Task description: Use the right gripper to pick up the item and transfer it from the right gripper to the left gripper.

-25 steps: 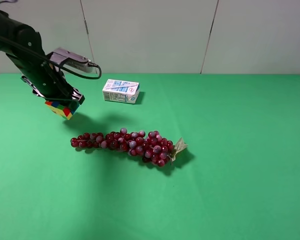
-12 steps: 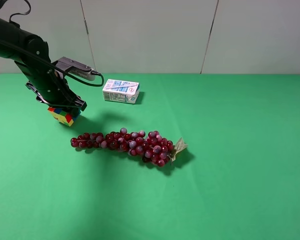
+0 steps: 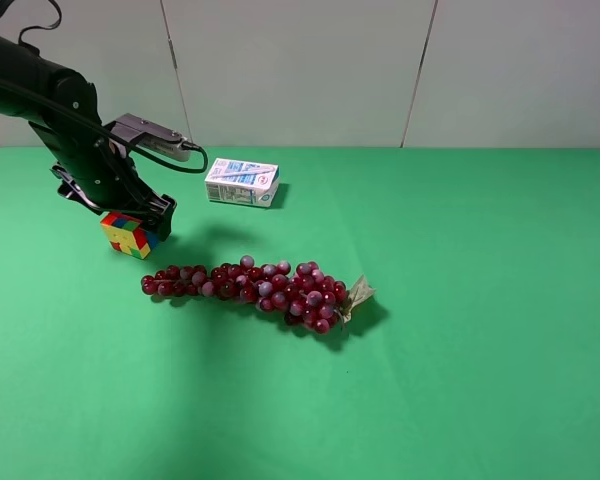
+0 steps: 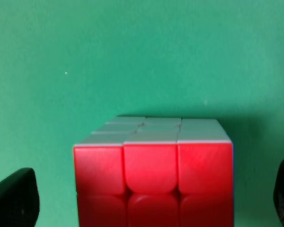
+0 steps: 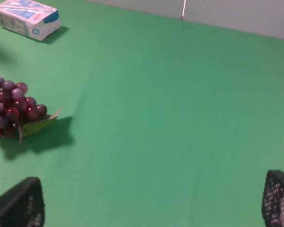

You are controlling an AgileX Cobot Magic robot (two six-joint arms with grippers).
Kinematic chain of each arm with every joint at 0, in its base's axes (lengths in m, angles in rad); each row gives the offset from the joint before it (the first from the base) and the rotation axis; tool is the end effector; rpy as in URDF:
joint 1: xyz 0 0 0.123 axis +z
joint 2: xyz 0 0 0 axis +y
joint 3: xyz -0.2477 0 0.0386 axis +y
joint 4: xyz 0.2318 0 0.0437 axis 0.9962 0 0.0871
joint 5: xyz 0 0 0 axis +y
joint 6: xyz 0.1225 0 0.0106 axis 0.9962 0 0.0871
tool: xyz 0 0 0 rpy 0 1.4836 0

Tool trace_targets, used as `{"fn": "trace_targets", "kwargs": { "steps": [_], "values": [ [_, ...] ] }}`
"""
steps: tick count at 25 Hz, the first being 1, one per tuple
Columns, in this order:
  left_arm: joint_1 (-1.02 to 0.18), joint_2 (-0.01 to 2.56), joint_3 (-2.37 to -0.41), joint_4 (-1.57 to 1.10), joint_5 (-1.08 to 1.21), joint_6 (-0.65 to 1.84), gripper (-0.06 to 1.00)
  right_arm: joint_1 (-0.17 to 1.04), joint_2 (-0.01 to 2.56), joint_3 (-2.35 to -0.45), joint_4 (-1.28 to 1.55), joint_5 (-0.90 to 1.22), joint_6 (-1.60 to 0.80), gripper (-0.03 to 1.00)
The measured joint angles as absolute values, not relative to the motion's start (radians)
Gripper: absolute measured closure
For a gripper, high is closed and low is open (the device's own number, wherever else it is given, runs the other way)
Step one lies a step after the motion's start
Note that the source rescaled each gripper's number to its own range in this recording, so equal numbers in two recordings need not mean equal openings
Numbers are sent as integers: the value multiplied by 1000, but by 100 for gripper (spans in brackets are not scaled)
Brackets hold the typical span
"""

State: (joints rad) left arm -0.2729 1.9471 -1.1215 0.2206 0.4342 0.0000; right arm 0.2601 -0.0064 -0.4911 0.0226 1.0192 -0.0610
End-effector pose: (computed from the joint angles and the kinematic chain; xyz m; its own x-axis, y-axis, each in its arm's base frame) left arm 0.3542 -0.0874 0.0860 -0.8199 0.4356 -0.3715 0.4048 0.9000 0.1618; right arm 0.0442 0.0142 0.2572 -0.3927 -0.1554 -0.9064 -0.2937 0.9552 -0.0365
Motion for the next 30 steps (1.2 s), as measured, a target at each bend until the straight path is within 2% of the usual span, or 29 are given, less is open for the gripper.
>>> {"fn": "trace_targets", "kwargs": {
  "steps": [10, 30],
  "values": [
    [-272, 1796, -1125, 221, 590, 0, -5, 260, -6, -491, 23, 1019, -61, -3],
    [-272, 1184, -1126, 179, 1075, -6, -5, 260, -6, -491, 23, 1021, -61, -3]
  ]
}}
